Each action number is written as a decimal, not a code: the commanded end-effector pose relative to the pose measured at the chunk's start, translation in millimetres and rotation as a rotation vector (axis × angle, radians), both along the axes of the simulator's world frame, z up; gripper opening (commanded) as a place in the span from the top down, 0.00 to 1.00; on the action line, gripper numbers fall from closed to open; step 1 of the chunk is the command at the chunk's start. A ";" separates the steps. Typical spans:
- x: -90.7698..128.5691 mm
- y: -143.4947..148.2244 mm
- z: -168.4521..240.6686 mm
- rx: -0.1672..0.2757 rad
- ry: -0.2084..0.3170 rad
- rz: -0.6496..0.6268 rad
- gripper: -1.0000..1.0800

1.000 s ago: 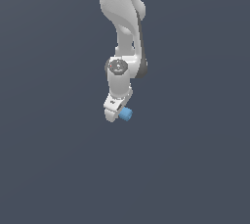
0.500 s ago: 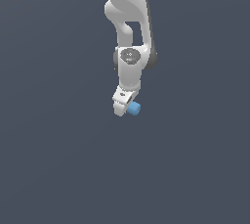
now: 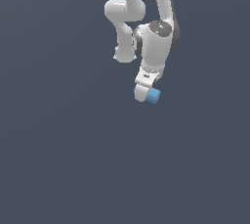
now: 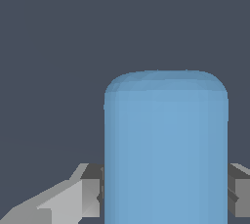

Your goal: Pick up the object and move it to a goal position.

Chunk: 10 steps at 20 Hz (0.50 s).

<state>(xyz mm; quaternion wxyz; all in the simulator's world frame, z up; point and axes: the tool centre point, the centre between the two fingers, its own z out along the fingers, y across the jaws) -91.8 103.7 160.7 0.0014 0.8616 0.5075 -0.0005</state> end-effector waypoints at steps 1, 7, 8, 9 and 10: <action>-5.3 23.3 21.9 0.000 0.000 0.000 1.00; -14.2 74.1 69.3 0.001 0.001 0.000 1.00; -15.2 81.3 76.2 0.001 0.001 0.000 1.00; -16.1 88.1 82.5 0.001 0.001 0.000 1.00; -16.9 94.5 88.3 0.001 0.001 0.000 1.00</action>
